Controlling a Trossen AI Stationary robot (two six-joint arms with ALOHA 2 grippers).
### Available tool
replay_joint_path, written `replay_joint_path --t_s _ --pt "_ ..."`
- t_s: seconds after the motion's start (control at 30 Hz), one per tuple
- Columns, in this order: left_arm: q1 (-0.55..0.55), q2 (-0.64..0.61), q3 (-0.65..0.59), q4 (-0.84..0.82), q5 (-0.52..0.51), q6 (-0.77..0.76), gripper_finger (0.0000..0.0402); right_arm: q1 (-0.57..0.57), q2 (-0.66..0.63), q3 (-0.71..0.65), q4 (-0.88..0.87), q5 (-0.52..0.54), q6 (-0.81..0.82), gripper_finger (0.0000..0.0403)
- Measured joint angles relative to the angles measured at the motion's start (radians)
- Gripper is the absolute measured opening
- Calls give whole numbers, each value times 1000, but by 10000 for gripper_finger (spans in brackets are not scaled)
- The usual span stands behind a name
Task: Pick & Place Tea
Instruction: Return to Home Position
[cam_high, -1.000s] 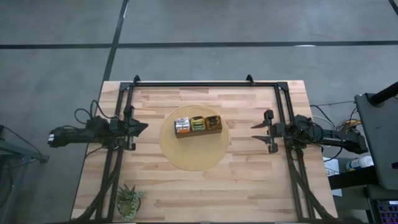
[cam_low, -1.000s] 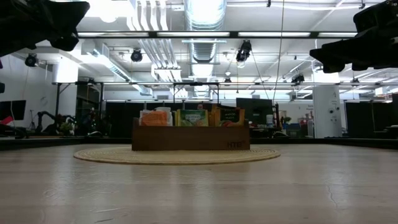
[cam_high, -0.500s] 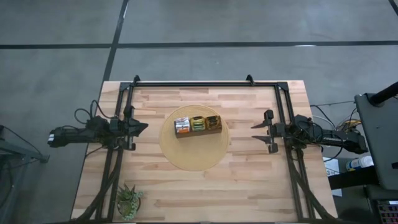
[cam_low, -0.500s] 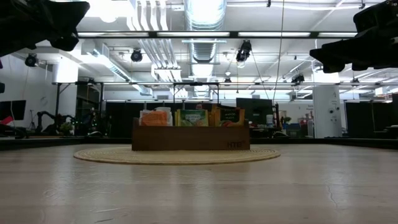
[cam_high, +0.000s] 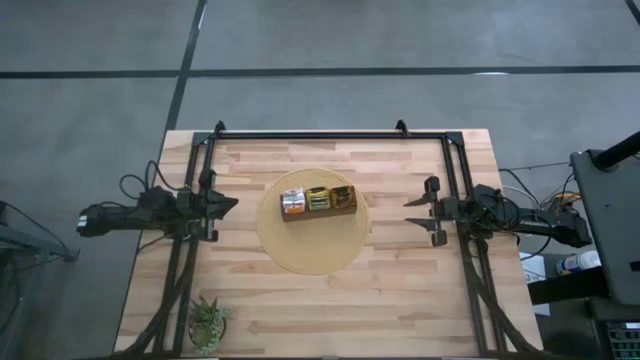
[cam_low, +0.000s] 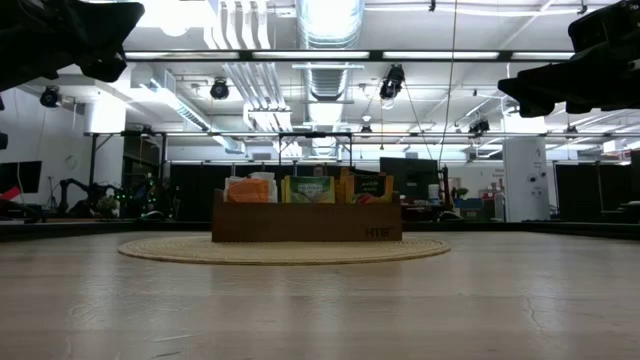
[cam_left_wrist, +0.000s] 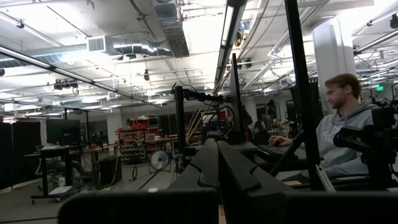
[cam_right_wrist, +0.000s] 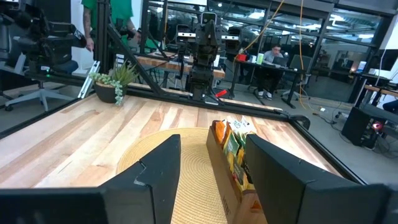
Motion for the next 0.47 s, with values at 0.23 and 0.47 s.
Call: replay_joint_path --t_s 0.23,0.47 --pt "0 0 0 0 0 0 0 0 0 0 0 0 0 180" --pt "0 0 0 0 0 0 0 0 0 0 0 0 0 176"
